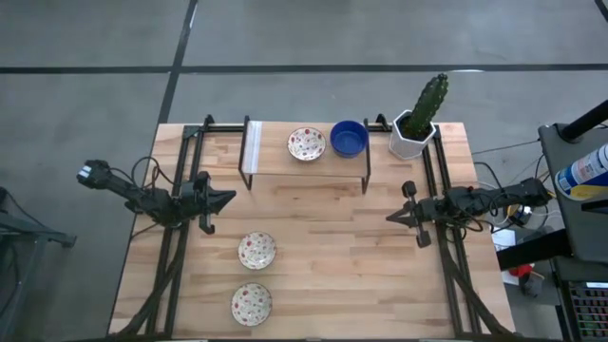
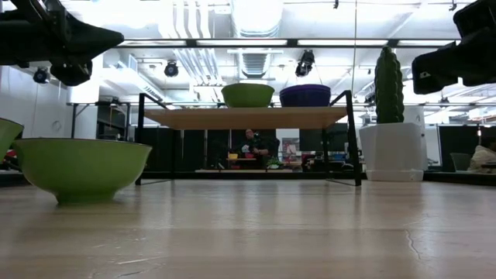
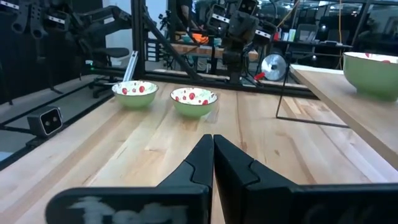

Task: Pick & Place Mini bowls
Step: Stack the top green patterned bowl on top of the other green patterned bowl on the shelf

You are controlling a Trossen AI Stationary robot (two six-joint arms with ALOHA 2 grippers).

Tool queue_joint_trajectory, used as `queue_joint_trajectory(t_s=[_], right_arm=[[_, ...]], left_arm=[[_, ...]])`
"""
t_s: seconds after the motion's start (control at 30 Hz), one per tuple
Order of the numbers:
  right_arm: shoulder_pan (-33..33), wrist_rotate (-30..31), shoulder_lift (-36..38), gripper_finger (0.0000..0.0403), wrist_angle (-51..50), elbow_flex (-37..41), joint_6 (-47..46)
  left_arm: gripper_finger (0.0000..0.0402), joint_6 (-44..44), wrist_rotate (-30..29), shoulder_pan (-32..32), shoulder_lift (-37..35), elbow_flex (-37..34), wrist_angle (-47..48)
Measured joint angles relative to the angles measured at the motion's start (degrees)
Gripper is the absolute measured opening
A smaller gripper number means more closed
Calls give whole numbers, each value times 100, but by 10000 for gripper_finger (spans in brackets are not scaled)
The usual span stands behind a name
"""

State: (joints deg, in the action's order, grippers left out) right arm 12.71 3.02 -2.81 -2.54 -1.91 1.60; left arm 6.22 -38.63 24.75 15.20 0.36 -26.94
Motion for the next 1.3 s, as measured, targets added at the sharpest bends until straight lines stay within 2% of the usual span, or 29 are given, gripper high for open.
queue_joint_trajectory(t_s=[0.93,1.3], right_arm=[[0,1,4,9,0,0,10],[2,1,2,9,1,0,0]], left_arm=[[0,-33,0,0,-2,-2,-149],[0,817,35,0,0,13,-129]])
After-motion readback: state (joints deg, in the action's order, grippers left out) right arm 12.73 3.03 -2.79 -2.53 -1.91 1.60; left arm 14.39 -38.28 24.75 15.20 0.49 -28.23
